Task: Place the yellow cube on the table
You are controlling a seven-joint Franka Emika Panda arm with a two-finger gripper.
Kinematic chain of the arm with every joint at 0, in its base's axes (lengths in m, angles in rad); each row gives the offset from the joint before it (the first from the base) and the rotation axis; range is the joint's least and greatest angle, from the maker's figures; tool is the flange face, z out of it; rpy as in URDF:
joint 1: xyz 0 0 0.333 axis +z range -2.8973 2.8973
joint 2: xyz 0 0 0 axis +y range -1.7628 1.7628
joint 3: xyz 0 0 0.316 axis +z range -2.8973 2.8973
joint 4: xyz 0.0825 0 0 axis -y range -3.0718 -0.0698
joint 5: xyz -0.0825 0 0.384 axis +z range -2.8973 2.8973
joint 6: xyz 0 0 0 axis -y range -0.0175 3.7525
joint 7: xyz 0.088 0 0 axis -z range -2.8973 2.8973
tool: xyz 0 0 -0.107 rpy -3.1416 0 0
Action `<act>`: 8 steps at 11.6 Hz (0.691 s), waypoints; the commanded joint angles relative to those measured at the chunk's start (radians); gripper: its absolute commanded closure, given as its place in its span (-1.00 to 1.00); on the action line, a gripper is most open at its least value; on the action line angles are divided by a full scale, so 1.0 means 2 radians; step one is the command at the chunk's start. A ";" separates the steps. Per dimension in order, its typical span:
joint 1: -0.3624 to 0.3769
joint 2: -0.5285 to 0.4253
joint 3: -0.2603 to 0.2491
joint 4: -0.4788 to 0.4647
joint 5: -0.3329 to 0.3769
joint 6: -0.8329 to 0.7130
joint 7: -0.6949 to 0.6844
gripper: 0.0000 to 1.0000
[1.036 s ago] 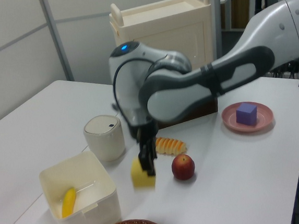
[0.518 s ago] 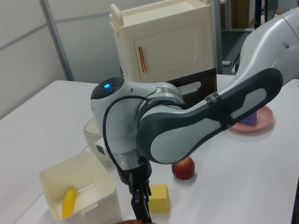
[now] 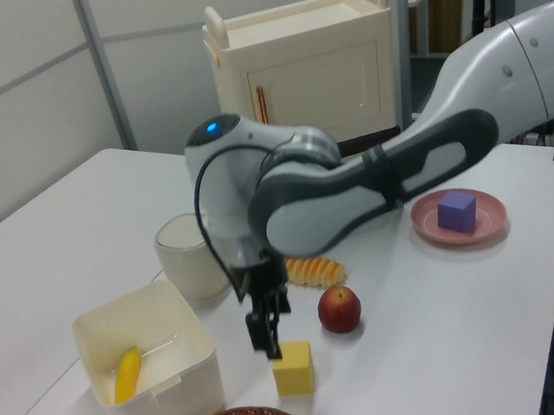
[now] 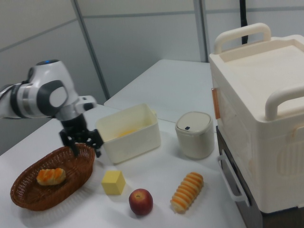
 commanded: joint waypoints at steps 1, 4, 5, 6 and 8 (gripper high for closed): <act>-0.073 -0.051 -0.007 0.002 -0.012 -0.028 0.025 -1.00; -0.107 -0.065 -0.033 0.055 -0.006 -0.073 -0.002 -1.00; -0.100 -0.065 -0.063 0.080 -0.003 -0.110 -0.020 -1.00; -0.079 -0.066 -0.094 0.098 0.009 -0.133 -0.029 -1.00; -0.009 -0.071 -0.184 0.107 0.026 -0.153 -0.028 -1.00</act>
